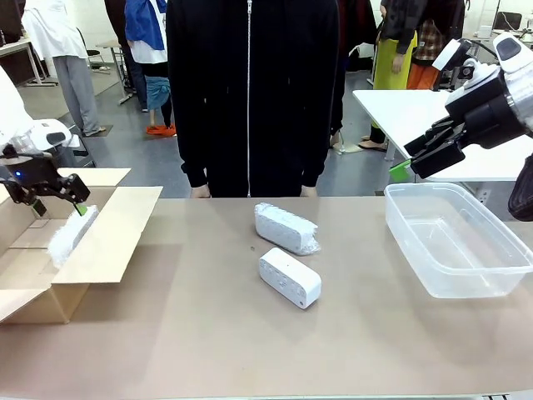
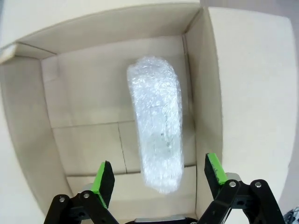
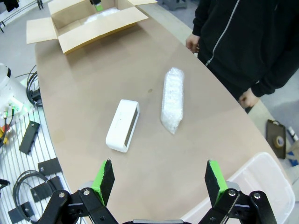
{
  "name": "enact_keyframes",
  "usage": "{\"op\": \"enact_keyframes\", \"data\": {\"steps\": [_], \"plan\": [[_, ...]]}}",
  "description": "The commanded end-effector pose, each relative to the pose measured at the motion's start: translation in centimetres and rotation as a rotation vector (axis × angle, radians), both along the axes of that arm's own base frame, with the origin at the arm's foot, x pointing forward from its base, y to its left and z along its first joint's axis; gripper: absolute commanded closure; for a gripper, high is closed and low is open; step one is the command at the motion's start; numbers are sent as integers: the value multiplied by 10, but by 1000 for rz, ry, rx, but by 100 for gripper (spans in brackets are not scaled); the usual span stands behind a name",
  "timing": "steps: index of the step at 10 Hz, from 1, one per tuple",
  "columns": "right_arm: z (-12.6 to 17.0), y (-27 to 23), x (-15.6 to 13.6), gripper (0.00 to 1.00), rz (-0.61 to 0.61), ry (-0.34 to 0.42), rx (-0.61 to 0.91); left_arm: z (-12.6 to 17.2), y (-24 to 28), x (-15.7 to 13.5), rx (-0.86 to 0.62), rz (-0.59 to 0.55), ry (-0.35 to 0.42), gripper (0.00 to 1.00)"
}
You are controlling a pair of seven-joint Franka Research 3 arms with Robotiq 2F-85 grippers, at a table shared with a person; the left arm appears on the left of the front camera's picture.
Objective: Separate and place wrapped and unwrapped clocks.
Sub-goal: If the picked Digital clock is wrapped, place it in the Package Box ; if not, place it in the Organizing box.
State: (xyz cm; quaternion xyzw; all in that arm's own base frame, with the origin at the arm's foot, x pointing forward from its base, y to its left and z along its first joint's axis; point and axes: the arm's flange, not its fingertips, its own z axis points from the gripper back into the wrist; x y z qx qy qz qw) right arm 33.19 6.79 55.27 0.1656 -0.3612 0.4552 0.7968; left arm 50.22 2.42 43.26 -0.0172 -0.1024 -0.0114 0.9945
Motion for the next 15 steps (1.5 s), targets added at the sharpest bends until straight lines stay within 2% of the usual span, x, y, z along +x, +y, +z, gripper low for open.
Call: {"op": "enact_keyframes", "data": {"steps": [1, 2, 3, 4, 6, 9, 10, 11, 15], "plan": [[-2, -1, 1, 0, 12, 8, 8, 62, 7, -28, 18, 56, -30, 0], [-2, -1, 1, 0, 12, 8, 8, 95, 8, -47, 0, 54, -39, 0], [-2, -1, 1, 0, 12, 8, 8, 120, 9, -61, 44, 79, -39, 0], [-2, -1, 1, 0, 12, 8, 8, 141, 9, -76, 21, 71, -42, 0], [-2, -1, 1, 0, 12, 8, 8, 164, 7, -93, 38, 75, -38, 0], [-2, -1, 1, 0, 12, 8, 8, 167, 6, -97, 54, 113, -52, 0], [-2, -1, 1, 0, 12, 8, 8, 159, 3, -91, 42, 91, -10, 0], [-2, -1, 1, 0, 12, 8, 8, 172, 8, -100, 27, 71, -55, 0], [-2, -1, 1, 0, 12, 8, 8, 172, 8, -100, 27, 71, -55, 0]]}}
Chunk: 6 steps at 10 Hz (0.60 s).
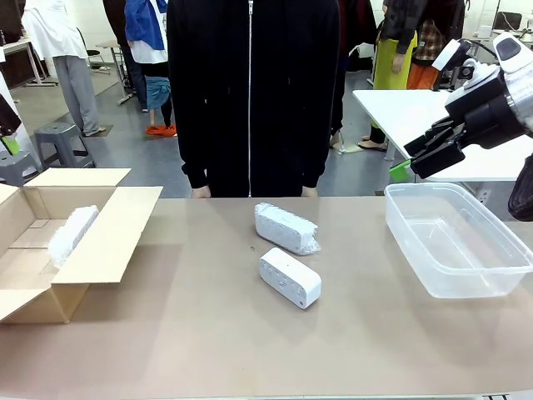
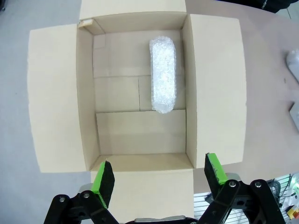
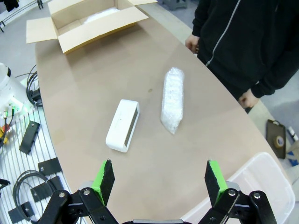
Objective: Separate and place wrapped and unwrapped clocks.
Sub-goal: If the picked Digital clock is wrapped, place it in the Package Box ; if not, place it in the Organizing box, then pick up the Digital clock indicated by the person.
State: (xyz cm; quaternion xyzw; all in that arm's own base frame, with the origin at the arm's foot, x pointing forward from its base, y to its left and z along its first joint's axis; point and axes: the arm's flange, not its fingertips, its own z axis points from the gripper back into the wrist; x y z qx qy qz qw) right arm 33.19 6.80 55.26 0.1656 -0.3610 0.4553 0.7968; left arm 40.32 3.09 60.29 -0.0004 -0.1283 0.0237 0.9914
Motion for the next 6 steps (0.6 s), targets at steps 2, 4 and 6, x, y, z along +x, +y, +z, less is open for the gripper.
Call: {"op": "enact_keyframes", "data": {"steps": [2, 4, 6], "plan": [[-2, -1, 1, 0, 12, 7, 8, 1, 1, -1, 1, -3, -4, 0], [-2, -1, 1, 0, 12, 7, 8, 1, 1, -1, 1, -3, -4, 0], [-2, -1, 1, 0, 12, 7, 8, 1, 1, -1, 1, -3, -4, 0]]}}
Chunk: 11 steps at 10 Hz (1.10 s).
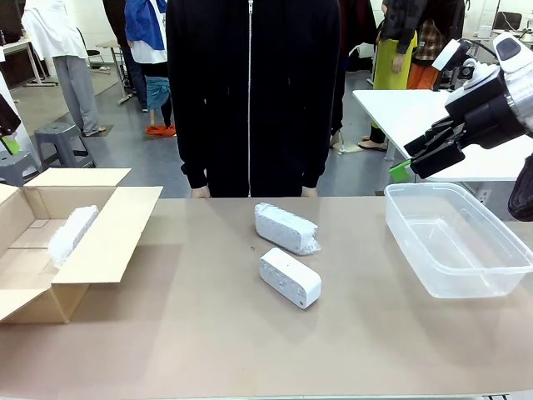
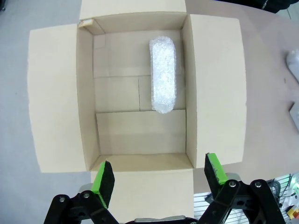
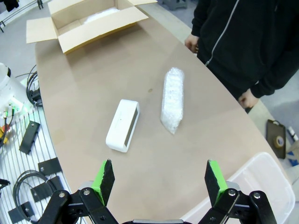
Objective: Separate and place wrapped and unwrapped clocks.
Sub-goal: Pick up the Digital clock indicated by the person.
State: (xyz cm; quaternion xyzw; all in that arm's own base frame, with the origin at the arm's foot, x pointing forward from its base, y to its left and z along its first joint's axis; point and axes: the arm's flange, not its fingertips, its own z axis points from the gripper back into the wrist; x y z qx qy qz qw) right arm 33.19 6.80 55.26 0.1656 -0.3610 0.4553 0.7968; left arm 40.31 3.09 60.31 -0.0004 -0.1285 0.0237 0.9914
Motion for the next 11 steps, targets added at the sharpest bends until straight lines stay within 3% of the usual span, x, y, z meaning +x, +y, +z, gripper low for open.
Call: {"op": "enact_keyframes", "data": {"steps": [1, 11], "plan": [[-2, -1, 1, 0, 12, 7, 8, 1, 1, -1, 1, -3, -3, 0], [-2, -1, 1, 0, 12, 7, 8, 1, 1, -1, 1, -3, -3, 0]]}}
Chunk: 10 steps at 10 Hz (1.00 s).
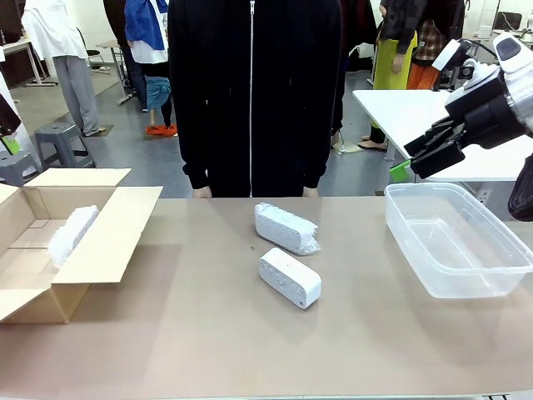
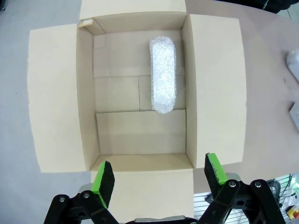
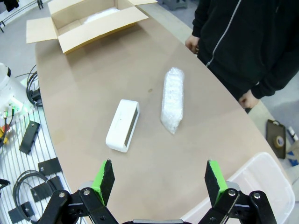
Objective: Separate and place wrapped and unwrapped clocks.
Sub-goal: Pick up the Digital clock indicated by the person.
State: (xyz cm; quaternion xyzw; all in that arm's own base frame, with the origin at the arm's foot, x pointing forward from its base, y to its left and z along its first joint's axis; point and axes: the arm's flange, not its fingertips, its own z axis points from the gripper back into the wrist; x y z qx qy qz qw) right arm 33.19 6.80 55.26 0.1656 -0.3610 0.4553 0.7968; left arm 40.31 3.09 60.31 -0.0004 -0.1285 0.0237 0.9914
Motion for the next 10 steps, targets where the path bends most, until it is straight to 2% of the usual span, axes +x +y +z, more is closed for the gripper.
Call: {"op": "enact_keyframes", "data": {"steps": [1, 6, 7, 8, 9, 10], "plan": [[-2, -1, 1, 0, 12, 7, 8, 1, 1, -1, 1, -3, -3, 0], [-2, -1, 1, 0, 12, 7, 8, 0, 0, 0, 0, 0, 0, 0], [-2, -1, 1, 0, 12, 7, 8, 7, -35, 1, -124, -281, 24, 0], [-2, -1, 1, 0, 12, 7, 8, 5, -46, -15, -217, -474, 50, 0], [-2, -1, 1, 0, 12, 7, 8, 0, -41, -37, -324, -611, 51, 0], [-2, -1, 1, 0, 12, 7, 8, -4, -30, -68, -479, -772, 6, 0]]}}
